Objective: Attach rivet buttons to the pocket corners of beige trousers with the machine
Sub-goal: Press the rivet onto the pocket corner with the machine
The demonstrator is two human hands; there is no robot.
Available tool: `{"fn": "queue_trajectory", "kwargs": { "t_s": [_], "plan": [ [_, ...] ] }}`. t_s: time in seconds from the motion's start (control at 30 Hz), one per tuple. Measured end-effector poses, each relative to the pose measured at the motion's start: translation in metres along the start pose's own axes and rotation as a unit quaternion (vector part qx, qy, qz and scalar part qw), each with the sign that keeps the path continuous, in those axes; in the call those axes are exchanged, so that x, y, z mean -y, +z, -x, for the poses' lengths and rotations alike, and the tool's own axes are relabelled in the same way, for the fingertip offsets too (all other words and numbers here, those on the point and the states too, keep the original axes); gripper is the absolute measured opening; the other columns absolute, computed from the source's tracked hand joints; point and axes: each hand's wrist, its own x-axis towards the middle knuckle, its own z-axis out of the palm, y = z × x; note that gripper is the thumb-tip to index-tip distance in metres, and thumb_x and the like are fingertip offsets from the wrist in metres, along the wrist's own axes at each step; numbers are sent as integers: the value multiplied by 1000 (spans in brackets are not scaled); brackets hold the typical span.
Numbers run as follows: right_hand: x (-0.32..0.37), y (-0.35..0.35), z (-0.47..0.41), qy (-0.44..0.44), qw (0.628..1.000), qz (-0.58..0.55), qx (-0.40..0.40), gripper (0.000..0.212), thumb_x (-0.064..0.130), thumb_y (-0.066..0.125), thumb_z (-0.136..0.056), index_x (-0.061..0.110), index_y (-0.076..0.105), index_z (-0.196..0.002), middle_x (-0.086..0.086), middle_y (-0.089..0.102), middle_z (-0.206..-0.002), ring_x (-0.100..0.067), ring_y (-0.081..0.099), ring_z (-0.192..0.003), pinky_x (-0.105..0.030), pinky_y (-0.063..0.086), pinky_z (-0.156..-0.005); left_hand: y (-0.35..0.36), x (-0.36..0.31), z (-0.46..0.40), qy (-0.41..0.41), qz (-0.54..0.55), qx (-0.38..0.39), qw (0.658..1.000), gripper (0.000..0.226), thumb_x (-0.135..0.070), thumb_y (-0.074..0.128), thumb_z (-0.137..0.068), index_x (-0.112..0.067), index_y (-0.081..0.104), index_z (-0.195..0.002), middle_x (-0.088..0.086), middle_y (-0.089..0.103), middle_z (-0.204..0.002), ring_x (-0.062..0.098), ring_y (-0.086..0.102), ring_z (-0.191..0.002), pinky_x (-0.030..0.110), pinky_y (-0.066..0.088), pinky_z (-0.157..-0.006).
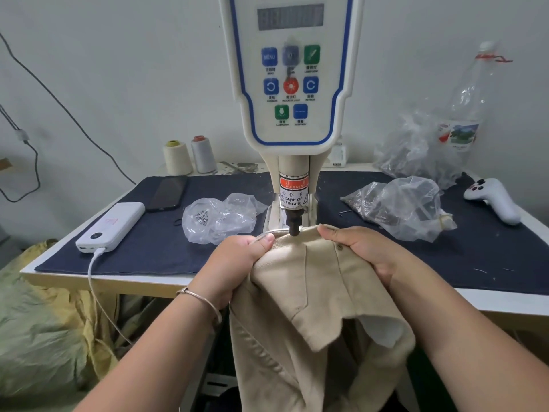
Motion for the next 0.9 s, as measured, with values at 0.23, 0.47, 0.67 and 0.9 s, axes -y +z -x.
{"fn": "queue_trajectory", "kwargs": {
  "t_s": [0.23, 0.47, 0.67, 0.9],
  "plan": [
    [5, -2, -20, -31, 999, 31, -23, 41, 24, 74, -69, 0, 73, -103, -17, 71, -90, -24, 69, -70, -34, 60, -67, 0, 2, -16, 19, -2, -27, 999, 39, -40, 62, -96, -13, 46, -73, 8, 41, -75, 19, 37, -68, 32, 29, -61],
    [-10, -12, -25, -35, 999, 24, 0, 29, 21, 66, -86, 0, 73, -105, -14, 73, -90, -20, 71, -74, -29, 60, -68, 6, 17, -18, 54, -47, -32, 997, 40, -39, 62, -96, -11, 45, -73, 6, 35, -72, 18, 32, -68, 32, 26, -64],
    [-8, -12, -29, -28, 999, 16, 2, 38, 21, 70, -78, -5, 70, -107, -15, 72, -89, -22, 71, -74, -33, 60, -69, 5, 19, -25, 64, -46, -34, 996, 39, -38, 63, -96, -11, 49, -72, 5, 37, -71, 18, 33, -67, 31, 27, -62],
    [-9, -19, -29, -29, 998, 38, 48, 33, 17, 71, -76, -1, 74, -104, -18, 73, -91, -24, 72, -77, -31, 58, -67, 4, 26, -28, 58, -18, -5, 998, 52, -39, 62, -96, 9, 54, -78, 5, 45, -75, 18, 40, -71, 32, 31, -70]
  ]
}}
